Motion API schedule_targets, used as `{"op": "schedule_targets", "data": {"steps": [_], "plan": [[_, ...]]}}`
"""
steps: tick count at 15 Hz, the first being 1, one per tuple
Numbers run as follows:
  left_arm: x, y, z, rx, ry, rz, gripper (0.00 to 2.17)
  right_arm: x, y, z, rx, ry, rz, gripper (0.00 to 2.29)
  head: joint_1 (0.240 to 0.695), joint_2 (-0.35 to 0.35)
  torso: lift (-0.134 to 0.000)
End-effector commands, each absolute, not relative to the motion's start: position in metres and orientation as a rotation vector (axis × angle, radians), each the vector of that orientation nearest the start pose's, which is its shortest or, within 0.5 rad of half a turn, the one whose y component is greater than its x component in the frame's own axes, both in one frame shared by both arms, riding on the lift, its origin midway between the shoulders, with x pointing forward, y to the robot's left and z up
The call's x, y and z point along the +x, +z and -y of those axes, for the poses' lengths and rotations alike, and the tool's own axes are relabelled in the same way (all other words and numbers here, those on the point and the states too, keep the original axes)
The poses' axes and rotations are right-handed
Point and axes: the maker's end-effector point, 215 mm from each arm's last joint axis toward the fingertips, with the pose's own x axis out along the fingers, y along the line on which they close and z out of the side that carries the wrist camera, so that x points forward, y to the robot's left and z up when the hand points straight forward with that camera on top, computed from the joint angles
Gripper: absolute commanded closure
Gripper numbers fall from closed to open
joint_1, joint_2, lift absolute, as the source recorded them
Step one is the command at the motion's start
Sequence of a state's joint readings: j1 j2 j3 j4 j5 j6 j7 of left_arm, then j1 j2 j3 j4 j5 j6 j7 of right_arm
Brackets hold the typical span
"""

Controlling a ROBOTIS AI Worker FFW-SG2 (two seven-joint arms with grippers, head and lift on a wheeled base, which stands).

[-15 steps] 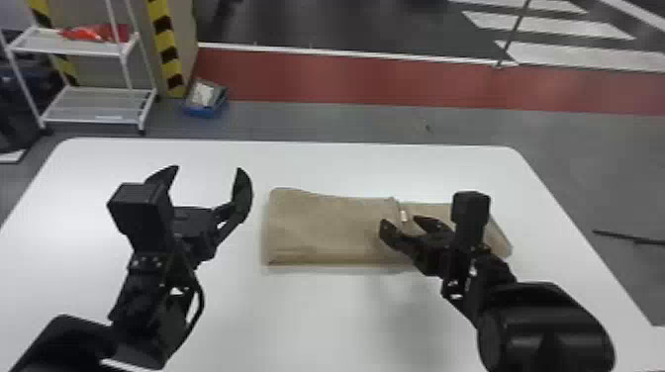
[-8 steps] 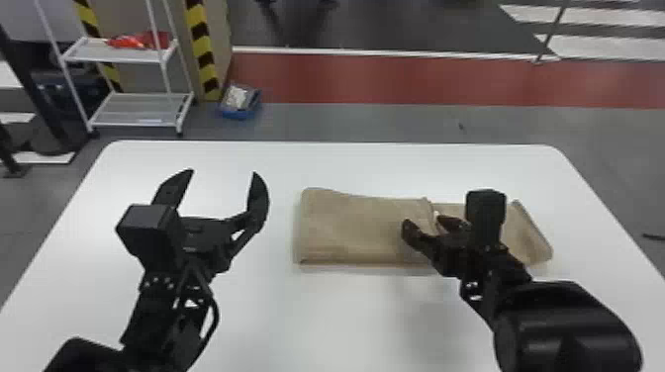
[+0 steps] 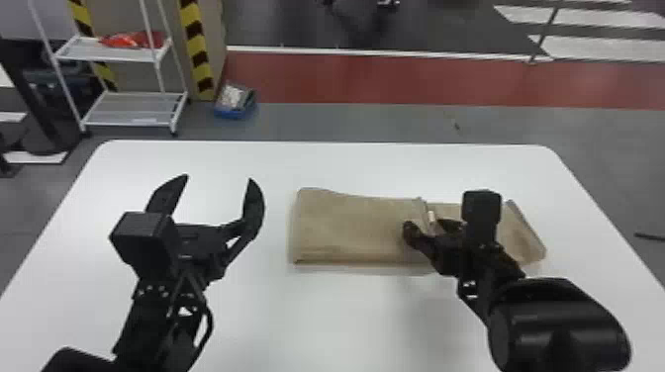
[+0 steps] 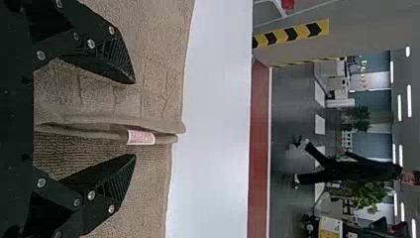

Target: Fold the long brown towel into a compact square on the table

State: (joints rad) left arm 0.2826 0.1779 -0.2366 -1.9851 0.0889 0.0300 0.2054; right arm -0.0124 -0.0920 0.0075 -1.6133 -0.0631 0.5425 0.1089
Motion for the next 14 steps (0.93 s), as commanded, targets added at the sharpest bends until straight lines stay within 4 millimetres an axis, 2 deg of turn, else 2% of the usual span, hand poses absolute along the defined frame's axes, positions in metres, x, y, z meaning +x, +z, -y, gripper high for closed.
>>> {"op": "schedule_targets", "data": {"steps": [1,11,12,14], "plan": [[0.4973,-0.2929,-0.1624,-0.003,-0.077,0.065,0.05,0.5651,-0.4736,0.2334,0.003,0.11,-0.509,0.51,0.695,-0.076,-0.116],[0.4969,-0.2908,-0.1642,-0.003,-0.075,0.067,0.05,0.5631,-0.4678,0.2311,0.007,0.114,-0.499,0.53,0.695,-0.068,-0.116],[0.4964,-0.2907,-0.1638,-0.003,-0.077,0.067,0.05,0.5631,-0.4699,0.2309,0.009,0.115,-0.516,0.62,0.695,-0.068,-0.116],[0.4954,-0.2897,-0.1635,-0.004,-0.077,0.069,0.05,0.5638,-0.4698,0.2299,0.01,0.117,-0.521,0.64,0.695,-0.069,-0.116]]}}
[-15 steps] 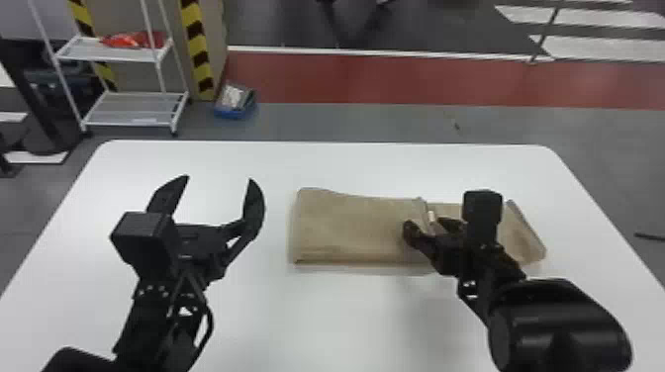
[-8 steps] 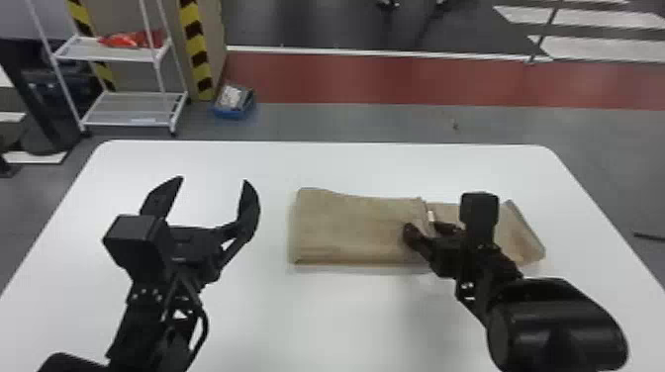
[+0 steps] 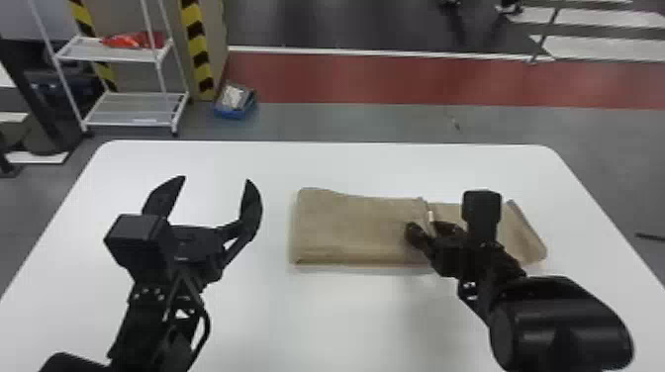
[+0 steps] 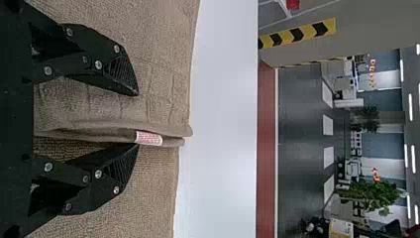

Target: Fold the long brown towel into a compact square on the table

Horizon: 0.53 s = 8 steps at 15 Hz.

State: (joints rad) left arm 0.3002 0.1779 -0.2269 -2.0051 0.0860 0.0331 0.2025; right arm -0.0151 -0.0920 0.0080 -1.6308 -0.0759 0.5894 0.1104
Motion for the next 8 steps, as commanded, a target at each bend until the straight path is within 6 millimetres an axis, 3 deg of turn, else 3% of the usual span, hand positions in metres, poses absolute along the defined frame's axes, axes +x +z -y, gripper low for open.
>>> {"op": "schedule_targets", "data": {"steps": [1,5,6,8], "plan": [[0.4954,-0.2897,-0.1635,-0.004,-0.077,0.069,0.05,0.5642,-0.469,0.2296,0.011,0.118,-0.518,0.64,0.695,-0.069,-0.116],[0.4939,-0.2917,-0.1651,-0.004,-0.075,0.065,0.05,0.5627,-0.4685,0.2281,0.011,0.121,-0.515,0.66,0.695,-0.068,-0.116],[0.4943,-0.2914,-0.1671,-0.003,-0.07,0.065,0.05,0.5627,-0.4679,0.2271,0.01,0.123,-0.512,0.89,0.695,-0.067,-0.116],[0.4936,-0.2889,-0.1663,-0.005,-0.071,0.069,0.05,0.5624,-0.4671,0.2267,0.011,0.125,-0.51,0.94,0.695,-0.064,-0.116]]}}
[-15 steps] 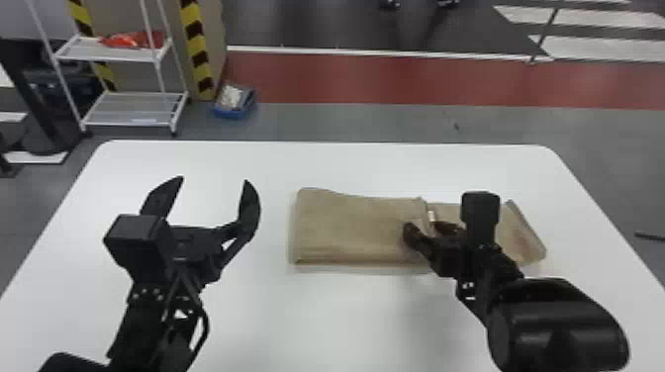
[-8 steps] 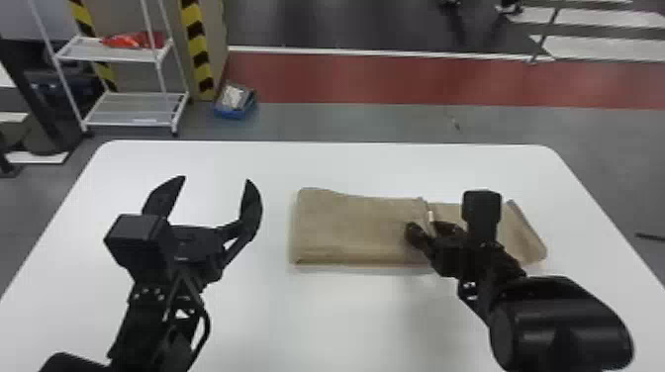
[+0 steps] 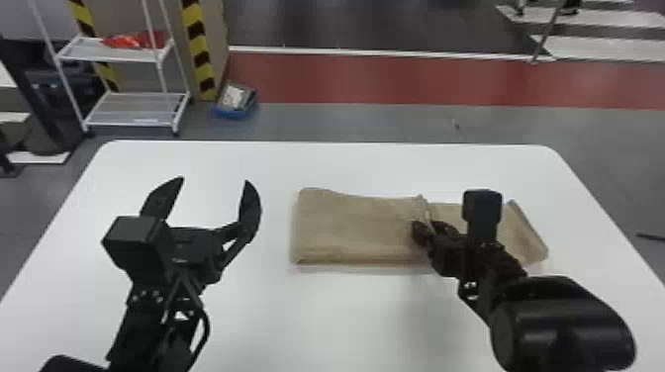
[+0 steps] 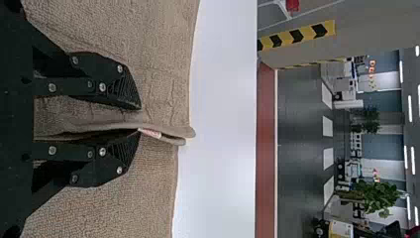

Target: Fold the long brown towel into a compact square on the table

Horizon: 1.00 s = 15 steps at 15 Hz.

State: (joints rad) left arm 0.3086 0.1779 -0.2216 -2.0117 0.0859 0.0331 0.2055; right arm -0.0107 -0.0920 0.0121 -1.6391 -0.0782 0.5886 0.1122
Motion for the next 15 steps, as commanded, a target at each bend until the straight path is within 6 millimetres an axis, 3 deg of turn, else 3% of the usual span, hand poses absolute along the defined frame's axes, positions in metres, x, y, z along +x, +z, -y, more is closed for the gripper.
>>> {"op": "schedule_targets", "data": {"steps": [1,2,6,9,10,12,13,15], "plan": [[0.494,-0.288,-0.166,-0.005,-0.071,0.071,0.05,0.561,-0.469,0.228,0.011,0.123,-0.515,0.94,0.695,-0.063,-0.116],[0.493,-0.289,-0.167,-0.006,-0.07,0.069,0.05,0.562,-0.465,0.227,0.011,0.124,-0.507,1.07,0.695,-0.063,-0.116],[0.491,-0.29,-0.167,-0.006,-0.07,0.066,0.05,0.56,-0.45,0.221,0.011,0.134,-0.479,1.09,0.695,-0.062,-0.116],[0.491,-0.291,-0.168,-0.006,-0.068,0.063,0.05,0.548,-0.418,0.211,0.01,0.153,-0.44,1.09,0.695,-0.056,-0.116],[0.491,-0.292,-0.168,-0.006,-0.067,0.06,0.05,0.545,-0.399,0.215,0.011,0.146,-0.416,1.09,0.695,-0.053,-0.116],[0.489,-0.292,-0.17,-0.006,-0.063,0.059,0.05,0.541,-0.371,0.248,0.017,0.092,-0.396,1.09,0.695,-0.049,-0.116],[0.488,-0.29,-0.176,-0.002,-0.057,0.063,0.05,0.537,-0.372,0.271,0.023,0.056,-0.41,1.09,0.695,-0.06,-0.116],[0.487,-0.291,-0.176,-0.004,-0.056,0.061,0.05,0.535,-0.388,0.288,0.056,0.044,-0.463,1.08,0.695,-0.087,-0.116]]}}
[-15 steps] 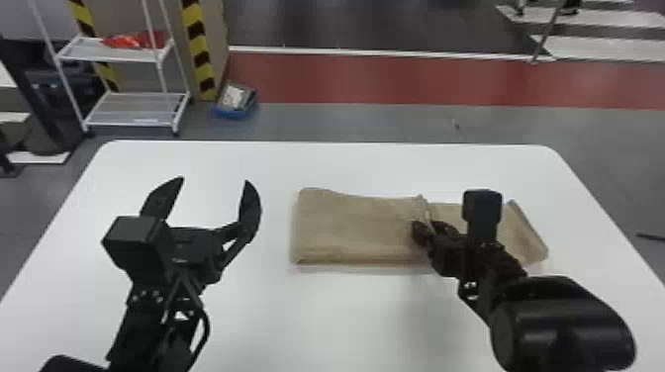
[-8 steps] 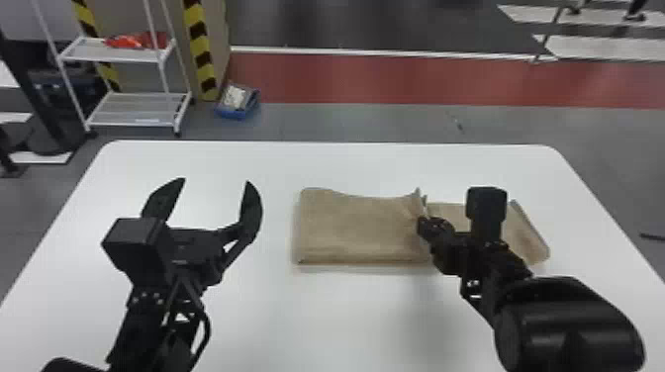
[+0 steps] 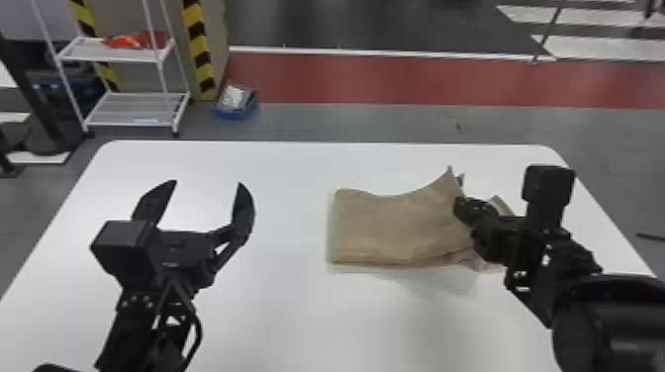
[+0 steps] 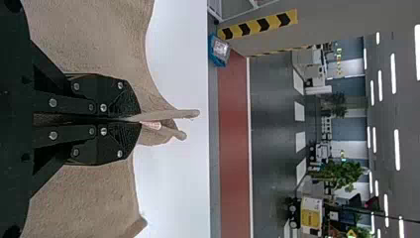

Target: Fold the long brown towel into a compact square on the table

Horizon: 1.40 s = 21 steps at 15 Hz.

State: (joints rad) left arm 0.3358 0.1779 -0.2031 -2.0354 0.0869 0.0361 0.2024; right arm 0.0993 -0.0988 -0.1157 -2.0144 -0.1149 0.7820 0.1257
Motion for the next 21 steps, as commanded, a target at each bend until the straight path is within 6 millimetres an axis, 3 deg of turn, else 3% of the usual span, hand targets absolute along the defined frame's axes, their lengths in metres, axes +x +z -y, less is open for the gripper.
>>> {"op": "schedule_targets", "data": {"steps": [1,4,7,8,14,15,16,17,18,21], "plan": [[0.487,-0.291,-0.176,-0.004,-0.056,0.061,0.05,0.535,-0.405,0.287,0.04,0.05,-0.501,1.08,0.695,-0.101,-0.116],[0.486,-0.289,-0.169,-0.008,-0.067,0.063,0.05,0.54,-0.447,0.269,-0.001,0.065,-0.597,1.08,0.695,-0.115,-0.116],[0.483,-0.292,-0.174,-0.005,-0.06,0.055,0.05,0.55,-0.463,0.26,-0.015,0.08,-0.622,1.07,0.695,-0.108,-0.116],[0.483,-0.293,-0.176,-0.004,-0.057,0.054,0.05,0.554,-0.465,0.253,-0.012,0.096,-0.625,1.07,0.695,-0.104,-0.116],[0.482,-0.293,-0.176,-0.004,-0.057,0.052,0.05,0.557,-0.451,0.156,0.004,0.308,-0.559,1.07,0.695,-0.033,-0.116],[0.482,-0.293,-0.176,-0.004,-0.057,0.052,0.05,0.558,-0.447,0.148,-0.007,0.315,-0.542,1.07,0.695,-0.016,-0.116],[0.482,-0.293,-0.176,-0.004,-0.057,0.052,0.05,0.562,-0.442,0.151,-0.015,0.298,-0.513,0.83,0.695,0.013,-0.116],[0.482,-0.294,-0.177,-0.003,-0.054,0.05,0.05,0.565,-0.438,0.16,-0.018,0.275,-0.493,0.25,0.695,0.022,-0.116],[0.481,-0.296,-0.178,-0.003,-0.053,0.047,0.05,0.566,-0.435,0.169,-0.015,0.259,-0.482,0.0,0.695,0.024,-0.116],[0.482,-0.295,-0.177,-0.003,-0.057,0.05,0.05,0.573,-0.406,0.219,0.031,0.183,-0.363,0.05,0.695,0.0,-0.115]]}}
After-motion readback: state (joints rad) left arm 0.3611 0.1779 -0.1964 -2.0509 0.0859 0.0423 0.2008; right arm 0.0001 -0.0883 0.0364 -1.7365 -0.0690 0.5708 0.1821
